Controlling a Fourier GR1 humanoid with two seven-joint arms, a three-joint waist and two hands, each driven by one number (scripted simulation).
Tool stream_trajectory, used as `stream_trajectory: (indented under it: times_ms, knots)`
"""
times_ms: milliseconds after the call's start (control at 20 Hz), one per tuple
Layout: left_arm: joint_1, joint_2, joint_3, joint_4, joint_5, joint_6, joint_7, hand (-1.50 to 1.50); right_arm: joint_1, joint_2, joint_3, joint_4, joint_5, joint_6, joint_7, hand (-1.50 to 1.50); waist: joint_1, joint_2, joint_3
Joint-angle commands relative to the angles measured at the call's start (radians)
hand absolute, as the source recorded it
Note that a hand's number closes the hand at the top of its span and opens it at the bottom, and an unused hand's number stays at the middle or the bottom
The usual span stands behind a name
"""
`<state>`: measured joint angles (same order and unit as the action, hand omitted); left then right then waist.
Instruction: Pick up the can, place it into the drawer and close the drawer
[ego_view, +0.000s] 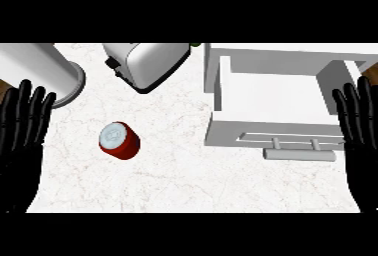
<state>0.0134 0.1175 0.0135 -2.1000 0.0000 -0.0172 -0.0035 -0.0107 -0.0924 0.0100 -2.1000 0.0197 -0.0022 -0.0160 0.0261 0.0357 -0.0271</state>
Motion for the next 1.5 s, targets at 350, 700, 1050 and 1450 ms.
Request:
stream_trajectory:
  times_ms: [350, 700, 1050, 1450]
  knots:
    - [0.06, 0.04, 0.029, 0.097, 0.057, -0.035, 0.198, -1.5, 0.097, 0.041, -0.072, 0.056, -0.014, -0.086, 0.177, -1.5, -0.038, -0.034, 0.027]
    - [0.107, 0.085, 0.078, -0.093, 0.153, -0.072, 0.388, -1.5, 0.247, 0.004, -0.154, -0.036, -0.09, -0.014, 0.159, -1.5, -0.028, -0.038, 0.027]
    - [0.222, 0.052, 0.079, -0.199, 0.156, -0.117, 0.39, -1.5, 0.302, -0.012, -0.242, -0.037, -0.187, 0.075, 0.124, -1.5, -0.026, -0.038, 0.027]
    - [0.119, 0.04, 0.157, -0.263, 0.266, -0.03, 0.584, -1.5, 0.374, -0.029, -0.331, -0.03, -0.246, 0.18, 0.076, -1.5, -0.032, -0.037, 0.028]
